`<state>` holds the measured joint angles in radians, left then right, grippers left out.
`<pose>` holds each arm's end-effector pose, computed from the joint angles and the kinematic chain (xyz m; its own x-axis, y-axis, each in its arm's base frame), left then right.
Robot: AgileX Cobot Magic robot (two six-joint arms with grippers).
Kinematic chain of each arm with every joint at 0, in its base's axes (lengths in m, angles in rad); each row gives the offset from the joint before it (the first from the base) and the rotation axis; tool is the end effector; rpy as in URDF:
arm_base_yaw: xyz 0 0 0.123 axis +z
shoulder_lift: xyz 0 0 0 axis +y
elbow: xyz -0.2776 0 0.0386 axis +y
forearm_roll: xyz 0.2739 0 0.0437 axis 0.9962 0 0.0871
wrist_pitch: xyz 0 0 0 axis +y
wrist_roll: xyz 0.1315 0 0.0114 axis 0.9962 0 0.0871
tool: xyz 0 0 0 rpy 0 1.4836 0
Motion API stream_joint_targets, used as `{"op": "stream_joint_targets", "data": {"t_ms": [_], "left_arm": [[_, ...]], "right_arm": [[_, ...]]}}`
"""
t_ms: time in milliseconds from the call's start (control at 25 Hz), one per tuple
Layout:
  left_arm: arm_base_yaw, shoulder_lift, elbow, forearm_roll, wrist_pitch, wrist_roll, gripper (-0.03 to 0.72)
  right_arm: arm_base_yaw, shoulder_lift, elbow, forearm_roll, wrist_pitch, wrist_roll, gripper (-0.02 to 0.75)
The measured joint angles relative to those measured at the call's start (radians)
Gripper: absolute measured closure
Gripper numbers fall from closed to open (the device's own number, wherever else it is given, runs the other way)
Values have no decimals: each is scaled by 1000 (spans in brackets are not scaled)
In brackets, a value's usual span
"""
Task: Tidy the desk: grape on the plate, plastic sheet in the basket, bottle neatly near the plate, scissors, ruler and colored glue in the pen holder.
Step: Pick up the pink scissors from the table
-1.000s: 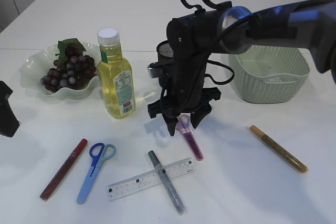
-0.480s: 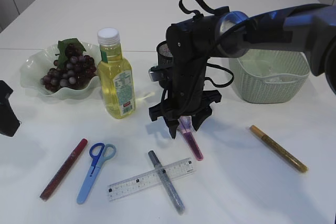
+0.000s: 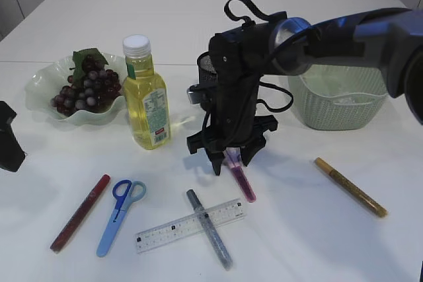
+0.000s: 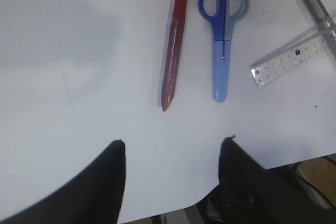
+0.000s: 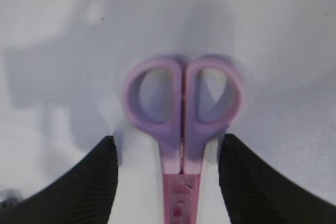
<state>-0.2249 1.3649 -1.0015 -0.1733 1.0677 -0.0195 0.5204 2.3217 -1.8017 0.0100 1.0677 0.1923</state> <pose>0.2711 -0.0825 0.2192 -0.9697 0.1169 -0.2147 0.1550 0.9732 -0.1701 0.4213 0.2428 0.0698 -0.9462 -0.3165 -0.0672 -0.3186 0.9476 0.0223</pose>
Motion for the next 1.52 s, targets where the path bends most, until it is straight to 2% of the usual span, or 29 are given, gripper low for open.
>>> {"op": "stream_joint_targets", "data": {"t_ms": [320, 480, 760, 1320, 1520], "left_arm": [[0, 0, 0, 0, 0, 0, 273], [0, 0, 0, 0, 0, 0, 273], [0, 0, 0, 0, 0, 0, 273], [0, 0, 0, 0, 0, 0, 273], [0, 0, 0, 0, 0, 0, 273]], "right_arm": [[0, 8, -2, -10, 0, 7, 282], [0, 17, -12, -10, 17, 7, 344], [0, 21, -17, -2, 28, 9, 508], [-5, 19, -21, 0, 44, -1, 515], [-43, 3, -21, 59, 54, -44, 515]]}}
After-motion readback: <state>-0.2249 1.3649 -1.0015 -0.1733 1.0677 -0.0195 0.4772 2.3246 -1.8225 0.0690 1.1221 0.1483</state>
